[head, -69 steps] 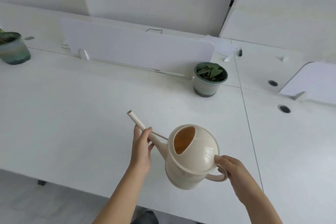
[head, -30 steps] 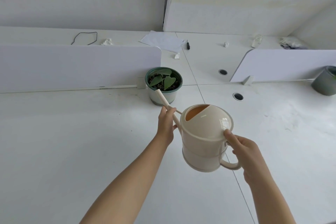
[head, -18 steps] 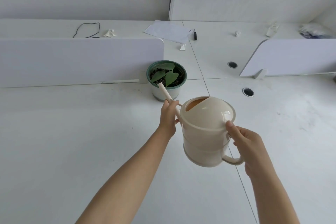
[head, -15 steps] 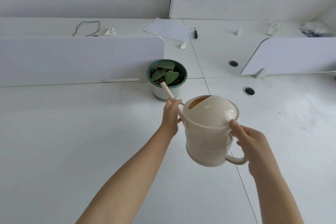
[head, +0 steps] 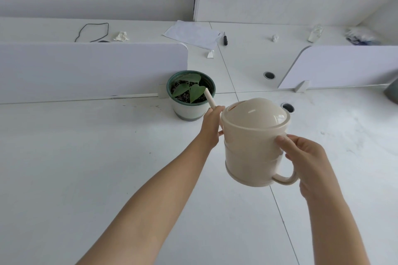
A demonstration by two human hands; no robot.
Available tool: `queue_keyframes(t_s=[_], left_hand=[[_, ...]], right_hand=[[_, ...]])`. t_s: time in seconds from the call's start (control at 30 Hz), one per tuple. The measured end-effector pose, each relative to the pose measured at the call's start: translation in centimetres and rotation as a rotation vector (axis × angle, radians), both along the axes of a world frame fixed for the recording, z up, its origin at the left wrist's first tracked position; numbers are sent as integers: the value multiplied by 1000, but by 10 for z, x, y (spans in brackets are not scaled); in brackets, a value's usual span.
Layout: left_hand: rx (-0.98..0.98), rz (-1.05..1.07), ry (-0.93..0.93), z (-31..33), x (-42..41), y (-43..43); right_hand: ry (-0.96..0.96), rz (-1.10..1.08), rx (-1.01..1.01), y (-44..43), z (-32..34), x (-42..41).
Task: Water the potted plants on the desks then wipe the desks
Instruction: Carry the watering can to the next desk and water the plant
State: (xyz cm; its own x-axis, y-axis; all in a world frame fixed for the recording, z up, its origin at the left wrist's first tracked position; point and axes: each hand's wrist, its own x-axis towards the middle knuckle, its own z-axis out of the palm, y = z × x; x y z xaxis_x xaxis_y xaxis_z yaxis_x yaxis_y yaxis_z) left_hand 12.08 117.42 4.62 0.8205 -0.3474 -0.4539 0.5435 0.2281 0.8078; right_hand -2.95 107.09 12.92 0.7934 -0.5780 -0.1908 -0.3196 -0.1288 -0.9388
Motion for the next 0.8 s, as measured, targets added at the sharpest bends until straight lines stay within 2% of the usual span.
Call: queue_keyframes(t_s=[0.23,0.5,0.8], left_hand=[[-63,-6,17,2,11,-6],[-70,-25,35,-14,8,5],[-73,104,51,-21,13,45]], right_hand=[[-27,-15,-40,2,7,5],[32,15,-39,4,0,4],[36,114,-37,27,-2,13]])
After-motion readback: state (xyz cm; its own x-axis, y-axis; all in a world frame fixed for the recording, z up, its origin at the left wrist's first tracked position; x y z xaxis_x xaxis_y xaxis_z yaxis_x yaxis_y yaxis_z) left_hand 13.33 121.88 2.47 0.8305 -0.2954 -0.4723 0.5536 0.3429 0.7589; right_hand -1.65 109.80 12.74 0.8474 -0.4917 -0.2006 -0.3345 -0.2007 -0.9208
